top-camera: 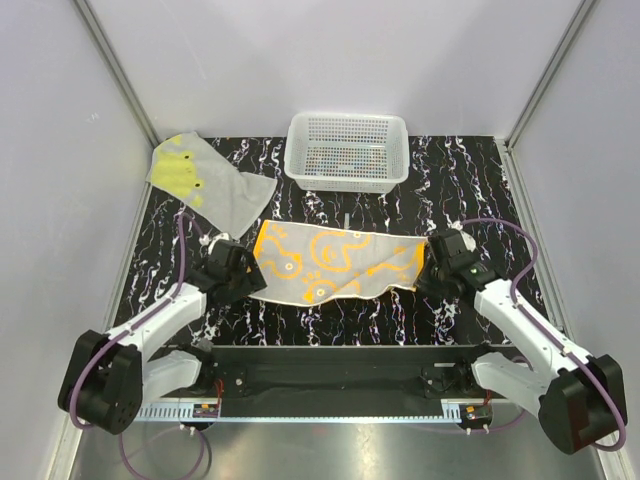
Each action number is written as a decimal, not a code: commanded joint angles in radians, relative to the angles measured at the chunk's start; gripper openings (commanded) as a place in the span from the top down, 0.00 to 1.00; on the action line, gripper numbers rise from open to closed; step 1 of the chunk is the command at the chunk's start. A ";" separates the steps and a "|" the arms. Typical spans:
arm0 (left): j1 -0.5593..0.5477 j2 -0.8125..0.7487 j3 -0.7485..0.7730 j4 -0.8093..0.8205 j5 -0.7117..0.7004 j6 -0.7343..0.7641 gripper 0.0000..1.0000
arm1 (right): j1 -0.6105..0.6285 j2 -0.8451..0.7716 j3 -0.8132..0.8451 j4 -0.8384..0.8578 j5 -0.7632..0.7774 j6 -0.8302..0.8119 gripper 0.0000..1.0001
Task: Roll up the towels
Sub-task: Flatten the towel, then fold the towel
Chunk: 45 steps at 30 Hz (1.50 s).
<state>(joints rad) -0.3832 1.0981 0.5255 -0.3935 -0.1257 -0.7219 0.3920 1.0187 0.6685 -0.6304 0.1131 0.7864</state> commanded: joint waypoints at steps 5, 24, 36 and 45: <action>0.014 0.038 -0.058 0.033 0.058 -0.073 0.19 | -0.025 -0.081 -0.030 -0.113 0.020 0.077 1.00; 0.014 0.106 -0.081 0.104 0.092 -0.045 1.00 | -0.025 -0.209 -0.089 -0.160 0.031 0.132 1.00; 0.007 -0.175 -0.035 -0.130 0.074 -0.063 1.00 | -0.025 -0.260 -0.072 -0.224 0.062 0.169 1.00; 0.010 -0.052 0.123 -0.133 0.020 -0.014 1.00 | -0.025 -0.085 0.035 -0.155 0.105 0.093 1.00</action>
<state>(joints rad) -0.3729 1.0134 0.5343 -0.5404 -0.0589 -0.7734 0.3721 0.8925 0.6308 -0.8310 0.1516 0.9199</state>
